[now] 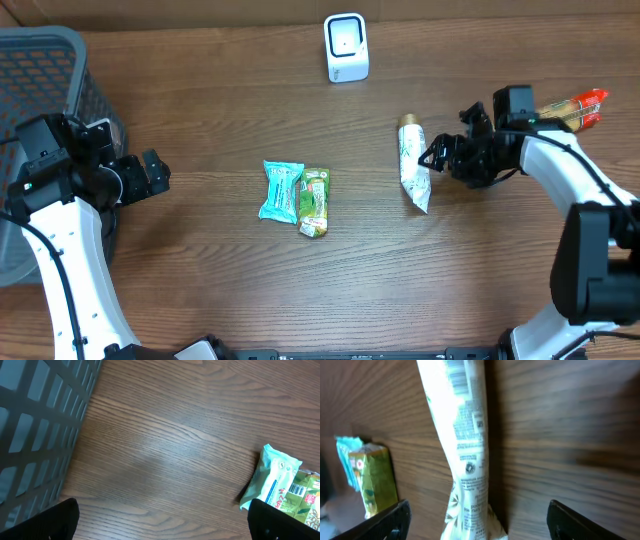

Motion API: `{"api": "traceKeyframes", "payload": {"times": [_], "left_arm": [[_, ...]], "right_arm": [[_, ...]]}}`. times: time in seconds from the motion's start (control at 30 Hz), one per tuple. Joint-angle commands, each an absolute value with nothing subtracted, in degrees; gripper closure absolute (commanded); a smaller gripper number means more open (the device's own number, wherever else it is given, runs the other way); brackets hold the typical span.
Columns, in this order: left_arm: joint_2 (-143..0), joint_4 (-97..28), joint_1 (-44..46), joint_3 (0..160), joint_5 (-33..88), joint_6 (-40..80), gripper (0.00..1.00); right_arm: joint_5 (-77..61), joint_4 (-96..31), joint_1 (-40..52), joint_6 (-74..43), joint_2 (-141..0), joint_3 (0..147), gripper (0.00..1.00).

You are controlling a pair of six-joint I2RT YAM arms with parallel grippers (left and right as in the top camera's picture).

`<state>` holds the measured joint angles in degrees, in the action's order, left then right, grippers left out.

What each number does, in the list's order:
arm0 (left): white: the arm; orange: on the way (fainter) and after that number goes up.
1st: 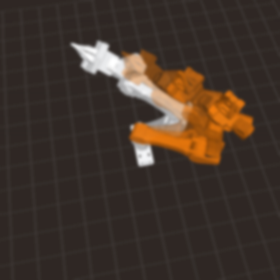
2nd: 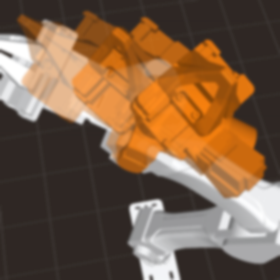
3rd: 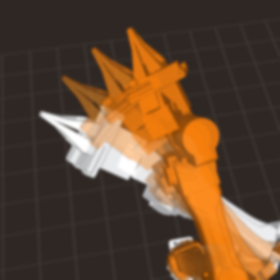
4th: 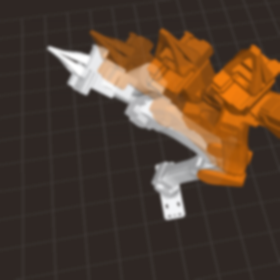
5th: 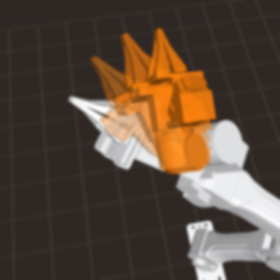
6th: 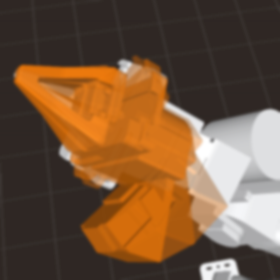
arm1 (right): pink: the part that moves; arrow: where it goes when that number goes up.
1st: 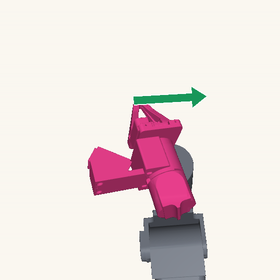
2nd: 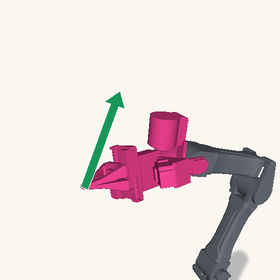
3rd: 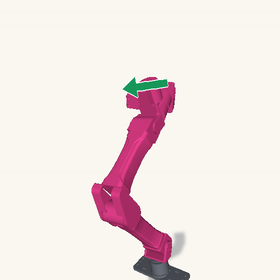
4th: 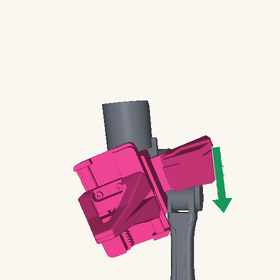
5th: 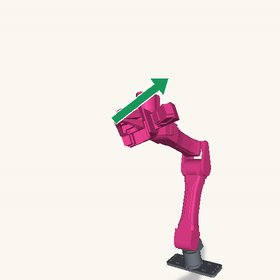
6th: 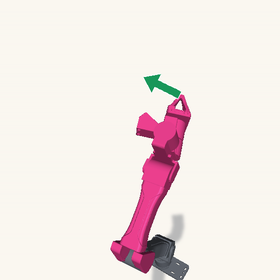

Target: Scan the item barcode

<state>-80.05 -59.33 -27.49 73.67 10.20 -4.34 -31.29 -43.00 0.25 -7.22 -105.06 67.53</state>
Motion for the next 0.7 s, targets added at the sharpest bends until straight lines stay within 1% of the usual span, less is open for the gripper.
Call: {"api": "traceKeyframes", "payload": {"times": [0.0, 0.1, 0.2, 0.27, 0.3, 0.4, 0.57, 0.67], "left_arm": [[-80.51, -59.33, -27.35, 74.26, 9.89, -3.20, 0.00], [-80.51, -59.33, -27.35, 74.26, 9.89, -3.20, 0.00], [-80.51, -59.31, -27.35, 74.26, 9.89, -3.20, 0.00], [-80.51, -59.31, -27.35, 74.26, 9.89, -3.20, 0.01], [-80.51, -59.31, -27.35, 74.26, 9.89, -3.20, 0.01], [-80.51, -59.31, -27.35, 74.26, 9.89, -3.20, 0.00], [-80.51, -59.33, -27.35, 74.26, 9.89, -3.20, 0.00], [-80.51, -59.33, -27.35, 74.26, 9.89, -3.20, 0.00]], "right_arm": [[-37.50, -38.30, 0.03, -5.74, -108.71, 64.90, 0.16], [-37.87, -36.16, 0.03, -5.93, -111.28, 64.14, 0.19], [-38.74, -35.48, 0.03, -5.91, -113.30, 64.10, 0.24], [-39.86, -34.92, 0.03, -5.93, -114.08, 64.10, 0.30], [-40.14, -34.72, 0.03, -5.93, -114.28, 64.10, 0.32], [-40.14, -34.54, 0.08, -5.93, -114.28, 64.14, 0.49], [-40.07, -34.96, 0.08, -5.93, -114.02, 64.60, 0.81], [-39.27, -36.73, 0.10, -5.96, -112.90, 65.91, 0.90]]}}
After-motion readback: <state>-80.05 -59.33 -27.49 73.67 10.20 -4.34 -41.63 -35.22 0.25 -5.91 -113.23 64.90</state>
